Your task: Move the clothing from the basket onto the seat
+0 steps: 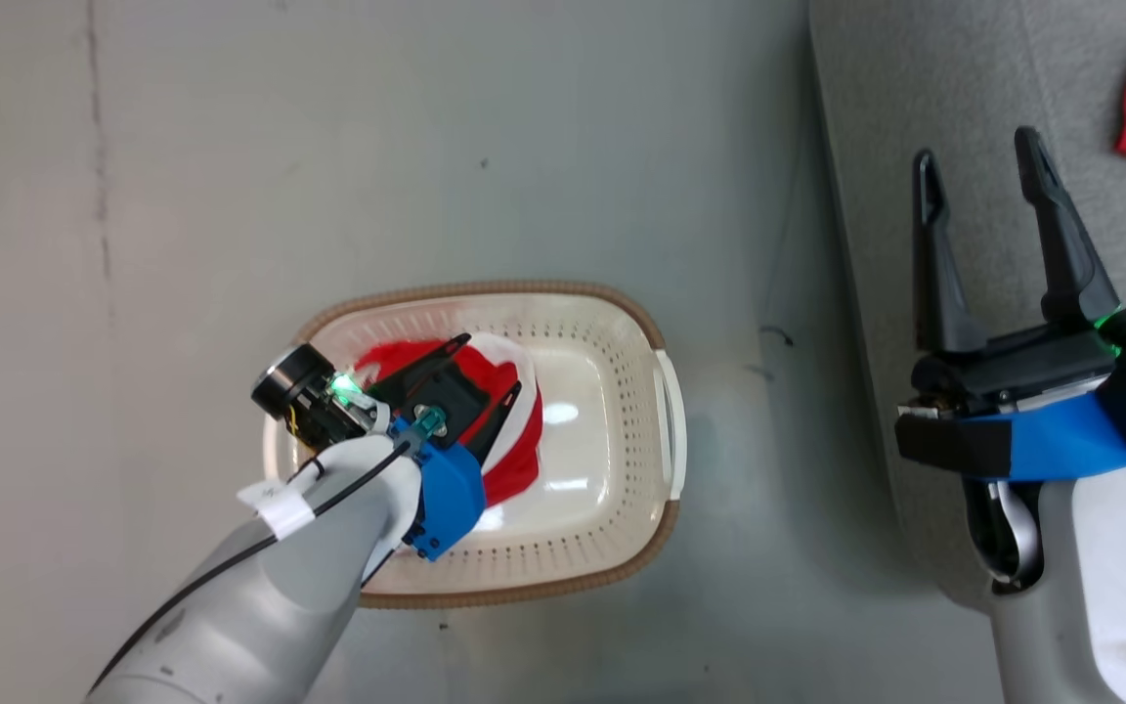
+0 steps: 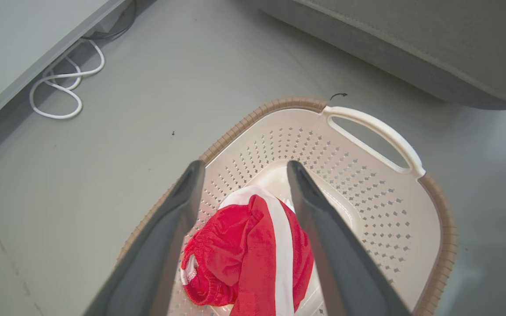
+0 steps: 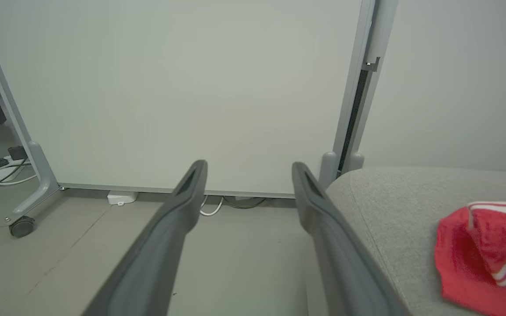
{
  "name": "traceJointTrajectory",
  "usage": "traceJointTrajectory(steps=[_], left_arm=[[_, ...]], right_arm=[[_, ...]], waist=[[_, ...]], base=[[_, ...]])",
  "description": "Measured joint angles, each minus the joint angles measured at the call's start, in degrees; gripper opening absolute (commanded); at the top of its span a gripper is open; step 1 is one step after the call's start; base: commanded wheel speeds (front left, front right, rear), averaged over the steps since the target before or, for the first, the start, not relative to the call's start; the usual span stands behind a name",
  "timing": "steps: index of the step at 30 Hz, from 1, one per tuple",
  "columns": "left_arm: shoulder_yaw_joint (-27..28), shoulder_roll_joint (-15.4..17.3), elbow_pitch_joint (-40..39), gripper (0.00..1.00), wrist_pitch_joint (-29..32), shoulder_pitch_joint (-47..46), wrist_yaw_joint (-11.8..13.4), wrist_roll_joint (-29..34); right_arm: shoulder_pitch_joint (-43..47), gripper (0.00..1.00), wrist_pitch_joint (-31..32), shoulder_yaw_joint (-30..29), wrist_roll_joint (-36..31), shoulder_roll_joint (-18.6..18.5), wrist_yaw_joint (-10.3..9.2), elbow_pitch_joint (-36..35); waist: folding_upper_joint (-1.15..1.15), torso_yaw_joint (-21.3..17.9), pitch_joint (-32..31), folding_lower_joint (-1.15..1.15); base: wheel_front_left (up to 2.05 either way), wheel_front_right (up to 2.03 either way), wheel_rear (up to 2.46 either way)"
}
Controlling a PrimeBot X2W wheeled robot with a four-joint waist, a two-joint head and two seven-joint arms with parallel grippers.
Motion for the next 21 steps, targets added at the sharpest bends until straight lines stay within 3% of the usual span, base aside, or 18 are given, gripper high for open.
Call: traceJointTrajectory(steps=[14, 21], left_arm=[[-12.5, -0.2, 9.8, 1.0, 3.6, -10.7, 0.0, -6.0], [-16.0, 0.2, 12.8, 1.0, 7.5, -14.6, 0.0, -8.2]], right_arm=[[-6.9, 1.0, 0.0, 0.8, -0.2, 0.0, 0.0, -4.0], [-8.0, 1.0, 0.0, -0.4, -0.9, 0.0, 0.0, -7.2]], waist=[[0.0, -2.4, 14.4, 0.0], [0.0, -3.5, 21.6, 0.0]], base=[[0.0, 0.0, 0.0], [0.0, 0.0, 0.0]])
